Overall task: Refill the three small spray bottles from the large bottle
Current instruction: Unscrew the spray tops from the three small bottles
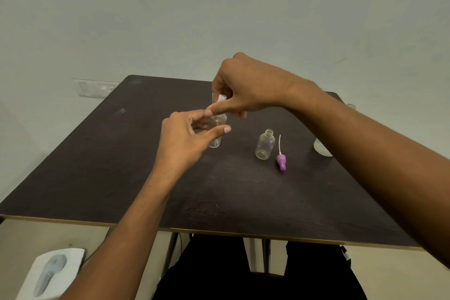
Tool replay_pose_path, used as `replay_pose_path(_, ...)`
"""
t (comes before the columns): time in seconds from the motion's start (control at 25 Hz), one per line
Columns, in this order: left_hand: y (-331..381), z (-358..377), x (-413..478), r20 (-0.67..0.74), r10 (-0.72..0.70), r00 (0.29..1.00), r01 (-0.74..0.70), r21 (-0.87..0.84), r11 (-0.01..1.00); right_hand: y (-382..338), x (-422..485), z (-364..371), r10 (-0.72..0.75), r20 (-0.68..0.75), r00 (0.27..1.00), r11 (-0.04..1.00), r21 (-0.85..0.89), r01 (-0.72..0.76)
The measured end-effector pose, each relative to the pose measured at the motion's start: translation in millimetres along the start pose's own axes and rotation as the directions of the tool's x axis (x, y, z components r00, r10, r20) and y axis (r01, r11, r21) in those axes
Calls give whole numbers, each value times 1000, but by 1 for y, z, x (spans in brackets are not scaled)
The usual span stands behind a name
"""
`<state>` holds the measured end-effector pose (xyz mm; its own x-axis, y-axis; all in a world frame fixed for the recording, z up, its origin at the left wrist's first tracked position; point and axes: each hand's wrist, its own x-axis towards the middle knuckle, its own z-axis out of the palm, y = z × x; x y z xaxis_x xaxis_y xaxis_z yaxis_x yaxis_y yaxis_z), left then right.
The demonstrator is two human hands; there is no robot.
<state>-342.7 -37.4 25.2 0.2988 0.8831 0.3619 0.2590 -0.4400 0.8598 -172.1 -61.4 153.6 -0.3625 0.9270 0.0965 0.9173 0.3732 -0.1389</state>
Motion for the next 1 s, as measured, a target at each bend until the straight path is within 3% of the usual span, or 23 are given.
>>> replay_pose_path(0.28,-1,-1,-1,39,-24,999,26,-42,999,-3,-7,-6,-138,129,982,990,23,137)
replay_pose_path(0.44,-3,0,-1,14,-22,1000,22,-3,1000,-6,-3,8,61,-65,996,998,0,-61)
replay_pose_path(0.52,-5,2,0,5,-22,1000,21,21,1000,-6,-3,11,116,-40,992,993,11,-116)
replay_pose_path(0.76,-4,2,-2,45,-25,999,26,-21,999,-11,-8,0,-1,120,993,999,-48,7)
replay_pose_path(0.92,-6,5,-3,41,-30,999,31,-8,1000,-9,-6,10,98,-22,995,995,-3,-99)
replay_pose_path(1.0,-7,6,-3,30,-30,999,29,20,999,-9,-6,11,123,-21,992,992,15,-123)
